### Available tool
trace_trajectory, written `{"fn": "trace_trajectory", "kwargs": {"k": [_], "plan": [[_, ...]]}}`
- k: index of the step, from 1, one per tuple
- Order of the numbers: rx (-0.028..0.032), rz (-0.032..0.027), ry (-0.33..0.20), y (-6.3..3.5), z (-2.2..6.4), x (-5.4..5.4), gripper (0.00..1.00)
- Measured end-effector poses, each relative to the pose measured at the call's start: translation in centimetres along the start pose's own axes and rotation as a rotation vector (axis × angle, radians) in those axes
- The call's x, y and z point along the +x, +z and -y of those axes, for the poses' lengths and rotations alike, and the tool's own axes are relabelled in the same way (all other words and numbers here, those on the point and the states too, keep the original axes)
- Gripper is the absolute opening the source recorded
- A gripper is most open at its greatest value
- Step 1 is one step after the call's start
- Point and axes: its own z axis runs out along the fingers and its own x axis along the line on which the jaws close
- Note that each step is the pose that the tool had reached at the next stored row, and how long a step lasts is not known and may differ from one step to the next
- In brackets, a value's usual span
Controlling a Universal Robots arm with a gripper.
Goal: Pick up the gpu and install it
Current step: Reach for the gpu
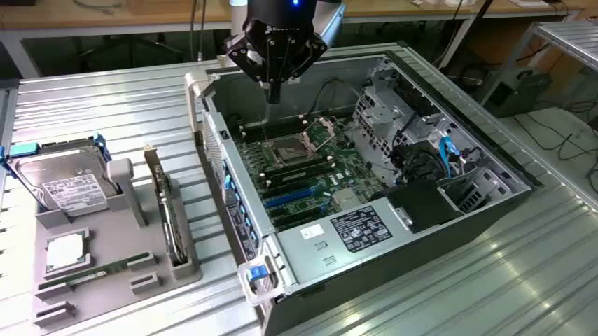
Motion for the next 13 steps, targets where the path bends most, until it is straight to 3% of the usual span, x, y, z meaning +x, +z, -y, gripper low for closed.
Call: {"fn": "trace_trajectory", "kwargs": {"k": [13], "plan": [[0.0000,0.0000,0.000,-0.01,0.00,0.00,0.11]]}}
